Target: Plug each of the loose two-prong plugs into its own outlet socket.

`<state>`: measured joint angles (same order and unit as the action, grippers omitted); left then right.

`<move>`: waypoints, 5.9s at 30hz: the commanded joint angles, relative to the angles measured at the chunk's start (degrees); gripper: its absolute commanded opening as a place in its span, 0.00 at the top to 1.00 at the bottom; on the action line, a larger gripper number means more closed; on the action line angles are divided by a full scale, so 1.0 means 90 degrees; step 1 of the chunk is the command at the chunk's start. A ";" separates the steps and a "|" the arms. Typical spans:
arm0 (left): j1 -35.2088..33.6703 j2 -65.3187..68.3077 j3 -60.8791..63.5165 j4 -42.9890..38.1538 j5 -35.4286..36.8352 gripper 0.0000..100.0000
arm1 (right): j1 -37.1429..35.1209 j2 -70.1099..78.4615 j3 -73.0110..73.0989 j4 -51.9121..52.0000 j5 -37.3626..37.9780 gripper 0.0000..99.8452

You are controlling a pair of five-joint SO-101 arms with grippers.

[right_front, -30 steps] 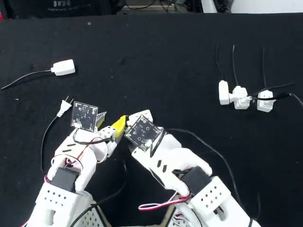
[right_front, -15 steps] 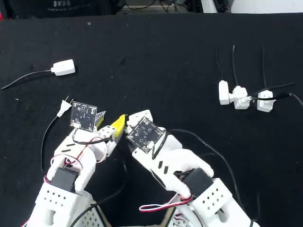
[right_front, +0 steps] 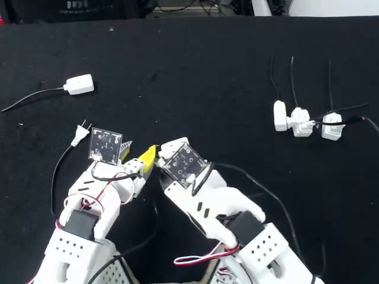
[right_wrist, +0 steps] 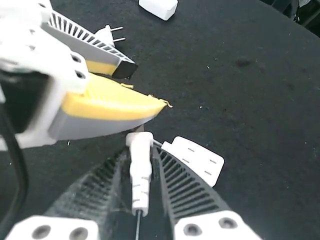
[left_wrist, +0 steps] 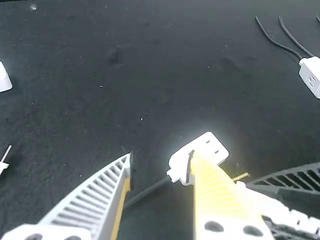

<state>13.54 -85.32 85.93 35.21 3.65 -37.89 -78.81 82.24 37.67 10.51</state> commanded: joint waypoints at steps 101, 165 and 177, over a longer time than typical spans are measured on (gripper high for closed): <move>0.0024 0.0000 0.0562 -0.0723 0.0479 0.81 | 0.1963 1.2752 -1.2723 0.6926 -0.0391 0.99; 0.0024 0.0000 0.0552 -0.0723 0.0459 0.81 | 0.1846 1.3065 -1.4256 0.7033 -0.0078 0.99; 0.0024 0.0000 0.0542 -0.0723 0.0459 0.81 | 0.1709 1.3817 -1.4325 0.7043 -0.0107 0.99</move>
<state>13.63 -84.53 92.26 30.11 7.78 -21.63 45.85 -44.35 99.30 9.19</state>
